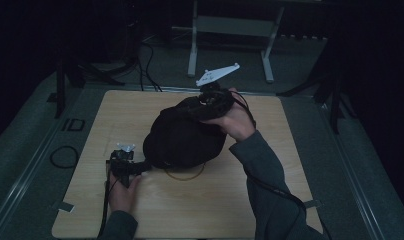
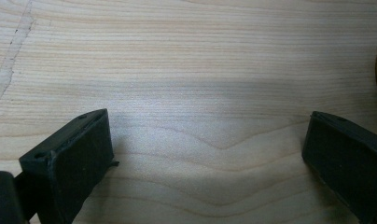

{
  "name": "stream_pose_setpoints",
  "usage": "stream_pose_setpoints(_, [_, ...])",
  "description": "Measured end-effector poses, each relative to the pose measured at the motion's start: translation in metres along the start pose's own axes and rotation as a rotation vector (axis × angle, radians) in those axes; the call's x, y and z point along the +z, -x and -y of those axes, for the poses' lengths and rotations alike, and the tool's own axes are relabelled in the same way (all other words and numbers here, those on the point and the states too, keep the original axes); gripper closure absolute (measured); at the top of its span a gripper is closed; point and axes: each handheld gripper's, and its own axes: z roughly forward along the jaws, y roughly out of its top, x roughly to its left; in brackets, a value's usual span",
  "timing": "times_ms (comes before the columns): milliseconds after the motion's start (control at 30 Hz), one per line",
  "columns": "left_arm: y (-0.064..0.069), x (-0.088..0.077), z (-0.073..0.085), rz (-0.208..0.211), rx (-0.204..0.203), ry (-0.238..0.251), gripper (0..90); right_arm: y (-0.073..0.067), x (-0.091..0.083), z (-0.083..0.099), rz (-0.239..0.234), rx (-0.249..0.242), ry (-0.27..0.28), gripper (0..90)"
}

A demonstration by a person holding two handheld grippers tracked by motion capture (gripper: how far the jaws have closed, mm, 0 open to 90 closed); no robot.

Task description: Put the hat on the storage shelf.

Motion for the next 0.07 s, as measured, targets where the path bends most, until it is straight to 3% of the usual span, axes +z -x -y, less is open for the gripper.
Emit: stream_pose_setpoints(67, [0.0000, -0.0001, -0.0001, 0.001, 0.000, -0.002, 1.2, 0.0006, -0.0027, 0.0026, 0.007, 0.005, 0.001, 51.0])
